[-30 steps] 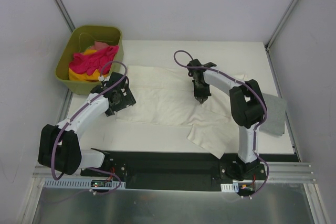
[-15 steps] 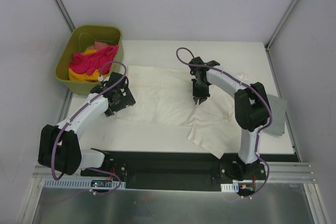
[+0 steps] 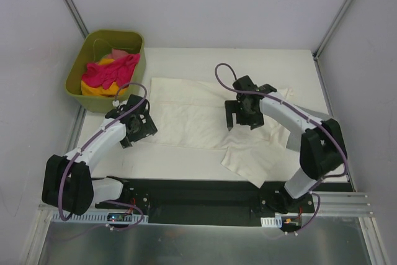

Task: Fold and stack the t-shirts
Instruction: Fold the tshirt

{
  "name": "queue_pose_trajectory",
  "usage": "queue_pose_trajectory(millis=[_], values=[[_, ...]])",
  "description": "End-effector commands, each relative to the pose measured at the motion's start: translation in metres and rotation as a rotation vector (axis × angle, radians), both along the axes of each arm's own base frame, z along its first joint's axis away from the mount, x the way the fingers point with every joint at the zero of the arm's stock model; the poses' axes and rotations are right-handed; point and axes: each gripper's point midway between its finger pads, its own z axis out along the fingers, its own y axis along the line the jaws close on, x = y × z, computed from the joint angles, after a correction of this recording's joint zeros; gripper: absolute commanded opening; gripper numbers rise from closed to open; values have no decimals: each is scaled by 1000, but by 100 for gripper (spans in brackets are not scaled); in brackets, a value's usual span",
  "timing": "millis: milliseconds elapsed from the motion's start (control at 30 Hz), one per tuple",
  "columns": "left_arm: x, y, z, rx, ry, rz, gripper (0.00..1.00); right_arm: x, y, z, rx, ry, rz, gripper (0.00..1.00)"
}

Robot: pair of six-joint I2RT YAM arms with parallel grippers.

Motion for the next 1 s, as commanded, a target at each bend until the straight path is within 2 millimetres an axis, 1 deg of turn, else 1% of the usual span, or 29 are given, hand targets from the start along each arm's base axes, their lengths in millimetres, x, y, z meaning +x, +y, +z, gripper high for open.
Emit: queue_pose_trajectory(millis=[0,33,67,100,133,167,267,367,400,433,500,533,600,633,667,700,800,867,933,967], values=[[-28,15,-10,8,33,100,99,-16,-10,23,40,-114,58,97],[-31,17,-12,4,33,120,99,-22,-11,28,60,-134,65,97],[-32,19,-13,-1,27,149,99,-31,-10,23,78,-123,86,97],[-34,21,-15,5,24,168,99,-38,-5,22,110,-115,110,97],[-33,27,-15,24,16,191,99,-41,-4,27,131,-134,125,97],[-31,28,-14,19,6,223,97,-45,-3,24,140,-131,151,97],[-20,31,-8,13,-35,283,93,-53,1,27,143,-140,196,97],[-16,40,-11,26,-65,363,88,-61,3,30,144,-136,224,97],[-19,43,-16,30,-60,383,83,-63,4,30,148,-134,229,97],[-16,44,-18,18,-75,403,81,-66,4,30,146,-130,234,97],[-14,42,-23,-10,-76,419,76,-72,3,27,133,-127,275,97],[-8,39,-22,-32,-97,416,74,-74,4,27,133,-127,288,97],[-8,37,-27,-45,-91,422,70,-77,4,26,126,-133,301,97],[-8,37,-28,-48,-91,437,66,-78,4,26,122,-133,302,97],[-6,37,-30,-51,-97,449,65,-79,3,26,116,-136,300,97],[-9,38,-36,-48,-86,456,65,-80,4,27,118,-138,305,97],[-7,32,-45,-76,-78,452,63,-86,5,26,124,-131,317,97],[-4,29,-48,-92,-76,445,60,-86,4,25,116,-127,316,97],[-3,26,-54,-98,-56,440,54,-88,3,24,105,-117,317,97],[-2,25,-55,-101,-51,438,50,-90,3,23,102,-113,320,97]])
